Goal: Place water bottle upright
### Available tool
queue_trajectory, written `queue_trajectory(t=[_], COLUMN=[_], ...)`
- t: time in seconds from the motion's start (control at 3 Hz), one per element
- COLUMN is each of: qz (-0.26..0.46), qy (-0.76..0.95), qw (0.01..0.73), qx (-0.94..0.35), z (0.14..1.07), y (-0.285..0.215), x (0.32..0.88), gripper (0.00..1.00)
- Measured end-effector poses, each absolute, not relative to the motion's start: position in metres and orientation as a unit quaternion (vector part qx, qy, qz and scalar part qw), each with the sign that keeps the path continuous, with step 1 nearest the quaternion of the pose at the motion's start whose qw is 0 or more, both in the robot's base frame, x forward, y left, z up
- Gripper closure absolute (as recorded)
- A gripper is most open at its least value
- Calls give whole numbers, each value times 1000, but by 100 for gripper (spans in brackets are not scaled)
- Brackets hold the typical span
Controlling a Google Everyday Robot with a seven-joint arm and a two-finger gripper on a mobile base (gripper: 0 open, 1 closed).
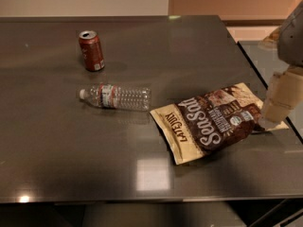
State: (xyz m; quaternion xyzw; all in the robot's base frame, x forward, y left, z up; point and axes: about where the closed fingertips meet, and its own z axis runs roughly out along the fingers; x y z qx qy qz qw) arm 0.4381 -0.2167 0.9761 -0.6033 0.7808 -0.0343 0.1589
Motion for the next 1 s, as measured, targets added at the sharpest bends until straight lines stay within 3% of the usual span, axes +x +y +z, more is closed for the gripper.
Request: queue_trajectory(t=[1.0], qz=[-22], qy=[759], qw=[179], qx=[-626], z=[986], y=[-184], x=[478], gripper=[0])
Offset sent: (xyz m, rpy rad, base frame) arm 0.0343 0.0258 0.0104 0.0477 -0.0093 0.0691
